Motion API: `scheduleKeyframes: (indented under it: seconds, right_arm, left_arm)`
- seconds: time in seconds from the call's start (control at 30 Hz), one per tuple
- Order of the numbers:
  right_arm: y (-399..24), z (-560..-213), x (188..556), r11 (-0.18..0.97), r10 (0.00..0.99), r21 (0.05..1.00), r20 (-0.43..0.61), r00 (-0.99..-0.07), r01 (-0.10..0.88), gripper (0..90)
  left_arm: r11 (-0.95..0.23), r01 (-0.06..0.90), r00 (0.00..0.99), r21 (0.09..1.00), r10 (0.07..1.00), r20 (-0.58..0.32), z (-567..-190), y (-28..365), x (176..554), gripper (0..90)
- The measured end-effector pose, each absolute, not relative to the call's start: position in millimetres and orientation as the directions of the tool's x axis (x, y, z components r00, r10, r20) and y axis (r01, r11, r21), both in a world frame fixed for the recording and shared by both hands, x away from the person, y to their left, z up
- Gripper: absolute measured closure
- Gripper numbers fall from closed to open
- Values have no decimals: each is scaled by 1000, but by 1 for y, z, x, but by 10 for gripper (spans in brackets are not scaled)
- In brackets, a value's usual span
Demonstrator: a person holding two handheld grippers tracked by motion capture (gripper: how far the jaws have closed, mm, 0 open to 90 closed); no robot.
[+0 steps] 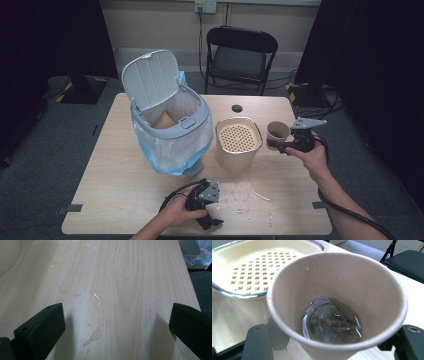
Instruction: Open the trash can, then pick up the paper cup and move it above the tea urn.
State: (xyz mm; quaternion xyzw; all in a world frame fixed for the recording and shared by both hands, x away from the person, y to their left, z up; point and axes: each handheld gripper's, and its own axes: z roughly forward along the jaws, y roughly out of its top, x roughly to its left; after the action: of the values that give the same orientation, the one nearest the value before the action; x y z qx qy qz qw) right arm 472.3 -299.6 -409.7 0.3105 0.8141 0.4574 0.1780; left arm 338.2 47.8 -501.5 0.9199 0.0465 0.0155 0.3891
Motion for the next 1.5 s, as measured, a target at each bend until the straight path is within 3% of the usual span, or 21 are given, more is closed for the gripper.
scheduleKeyframes:
  seconds: [0.53,0.9,1.5]
  right_arm:
    - [-296,-398,502,405,696,855,-58,-716,325,299]
    - [-283,-389,524,409,679,874,-99,-727,262,300]
    - [-262,-373,544,507,635,853,-271,-724,124,301]
  left_arm:
    - [-691,71,995,720,99,-4,-501,48,338,0]
    - [-689,76,995,721,102,-7,-501,48,338,0]
    - [-694,68,996,717,93,-4,-501,48,339,0]
